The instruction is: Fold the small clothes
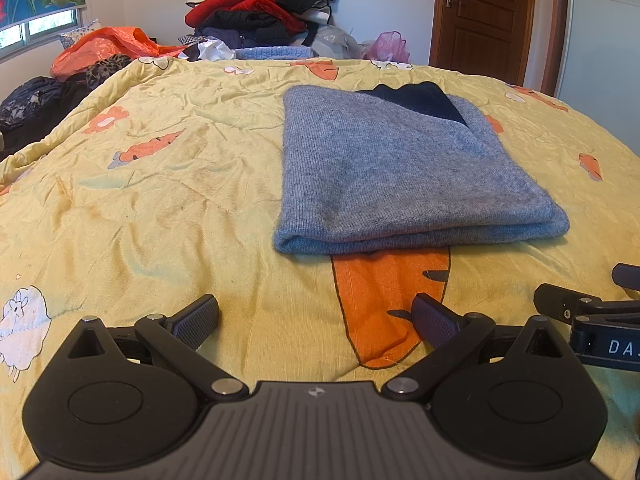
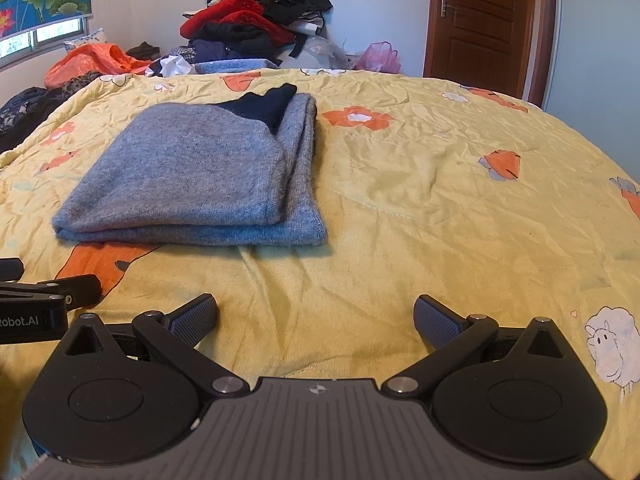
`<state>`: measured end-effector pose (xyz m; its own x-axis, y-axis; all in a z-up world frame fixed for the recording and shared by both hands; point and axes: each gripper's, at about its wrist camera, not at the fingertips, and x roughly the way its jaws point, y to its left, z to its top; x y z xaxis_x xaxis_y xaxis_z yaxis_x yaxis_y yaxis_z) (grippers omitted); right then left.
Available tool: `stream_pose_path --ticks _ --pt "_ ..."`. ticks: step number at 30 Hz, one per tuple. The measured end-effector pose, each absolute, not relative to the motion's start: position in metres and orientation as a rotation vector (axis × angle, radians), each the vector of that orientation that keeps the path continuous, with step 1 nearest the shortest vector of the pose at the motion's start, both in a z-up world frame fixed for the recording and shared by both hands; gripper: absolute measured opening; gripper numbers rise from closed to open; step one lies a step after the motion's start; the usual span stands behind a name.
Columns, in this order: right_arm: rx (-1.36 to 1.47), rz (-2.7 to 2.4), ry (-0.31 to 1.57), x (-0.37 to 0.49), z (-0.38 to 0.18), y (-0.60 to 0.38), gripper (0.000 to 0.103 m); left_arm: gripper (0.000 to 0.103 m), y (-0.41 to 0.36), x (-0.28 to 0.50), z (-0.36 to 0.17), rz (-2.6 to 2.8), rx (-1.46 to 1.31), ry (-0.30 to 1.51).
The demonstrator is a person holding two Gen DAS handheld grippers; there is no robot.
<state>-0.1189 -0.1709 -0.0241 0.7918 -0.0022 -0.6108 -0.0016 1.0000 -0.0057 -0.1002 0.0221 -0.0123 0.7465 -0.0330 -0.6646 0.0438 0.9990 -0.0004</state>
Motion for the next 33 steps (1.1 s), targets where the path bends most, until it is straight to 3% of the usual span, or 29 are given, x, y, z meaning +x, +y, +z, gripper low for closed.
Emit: stream_pose_path --ticks 33 --pt "-0.012 -0.018 0.660 -0.1136 -0.0242 -0.1690 0.103 0.103 0.0189 -0.1015 -0.0104 -0.010 0.006 0.745"
